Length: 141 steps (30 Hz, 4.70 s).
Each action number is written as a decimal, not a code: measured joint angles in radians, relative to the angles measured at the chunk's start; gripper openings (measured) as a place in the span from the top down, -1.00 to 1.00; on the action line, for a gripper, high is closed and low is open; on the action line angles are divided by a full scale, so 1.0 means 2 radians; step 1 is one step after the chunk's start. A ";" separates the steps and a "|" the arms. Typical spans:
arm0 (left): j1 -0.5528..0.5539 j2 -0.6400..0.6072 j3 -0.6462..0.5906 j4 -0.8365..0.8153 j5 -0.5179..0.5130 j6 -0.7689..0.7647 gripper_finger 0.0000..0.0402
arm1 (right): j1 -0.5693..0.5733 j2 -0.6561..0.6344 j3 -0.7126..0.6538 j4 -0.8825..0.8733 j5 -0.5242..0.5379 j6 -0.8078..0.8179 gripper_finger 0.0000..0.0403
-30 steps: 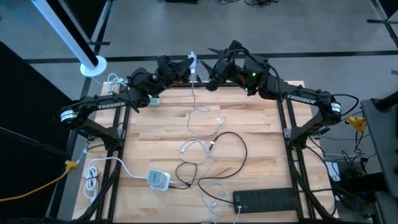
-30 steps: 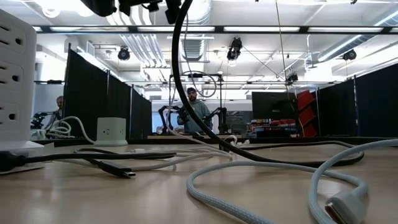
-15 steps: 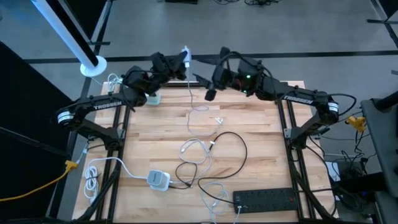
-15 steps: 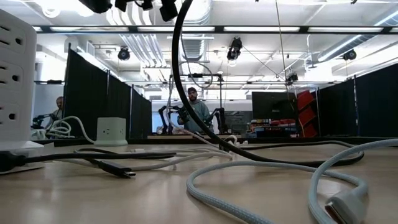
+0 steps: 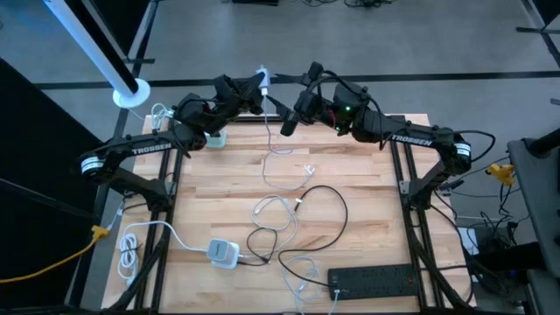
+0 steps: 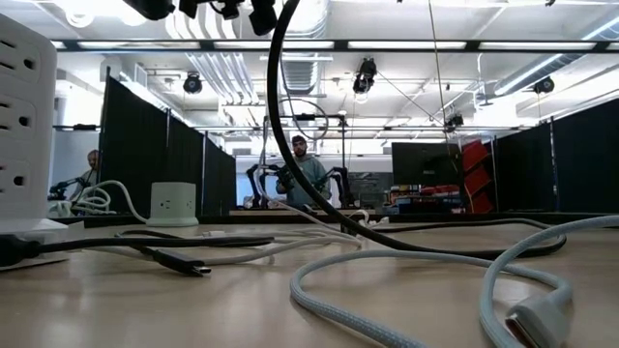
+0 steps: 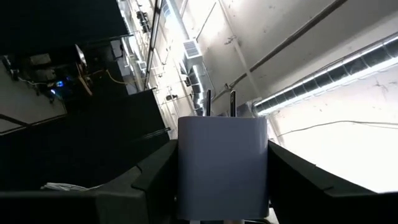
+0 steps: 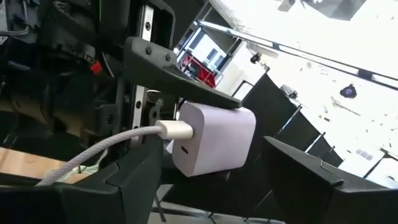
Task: Insert USB
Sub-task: Insert the purple charger adapter into the green outlet extension
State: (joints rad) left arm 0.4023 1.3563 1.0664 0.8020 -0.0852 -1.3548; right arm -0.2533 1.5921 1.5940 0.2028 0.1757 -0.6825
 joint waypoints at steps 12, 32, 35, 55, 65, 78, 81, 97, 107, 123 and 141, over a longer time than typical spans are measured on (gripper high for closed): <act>0.000 0.001 0.000 -0.010 0.050 -0.004 0.02 | -0.001 0.003 0.000 -0.007 -0.015 0.028 -0.48; 0.012 -0.016 0.000 -0.076 0.188 -0.004 0.02 | -0.017 -0.017 0.028 -0.144 -0.107 0.098 0.07; 0.012 -0.017 0.000 -0.083 0.213 0.001 0.02 | -0.017 -0.018 0.028 -0.152 -0.112 0.096 0.07; 0.022 -0.018 0.000 -0.122 0.405 0.015 0.02 | -0.016 -0.019 0.028 -0.207 -0.232 0.097 0.07; 0.036 -0.018 0.000 -0.127 0.386 0.031 0.02 | -0.017 -0.025 0.027 -0.216 -0.205 0.082 0.01; 0.065 -0.018 0.000 -0.130 0.304 0.055 0.02 | -0.009 -0.037 0.027 -0.219 -0.044 0.035 -0.54; 0.077 -0.019 0.000 -0.134 0.251 0.076 0.02 | -0.010 -0.042 0.027 -0.219 0.000 0.060 -0.56; 0.087 0.036 0.000 -0.096 0.147 0.025 0.02 | 0.017 0.006 0.026 -0.183 0.144 0.194 -0.33; 0.087 0.038 0.000 -0.087 0.143 0.014 0.02 | 0.016 0.021 0.027 -0.147 0.163 0.237 -0.21; 0.085 0.038 0.000 -0.093 0.179 0.018 0.02 | 0.005 0.044 0.026 -0.110 0.173 0.241 -0.05; 0.088 0.038 0.000 -0.095 0.202 0.018 0.02 | 0.002 0.060 0.027 -0.099 0.166 0.262 0.29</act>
State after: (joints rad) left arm 0.5776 1.4319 1.0664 0.6111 0.3188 -1.3187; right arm -0.2489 1.7115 1.6474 0.0044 0.5085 -0.1581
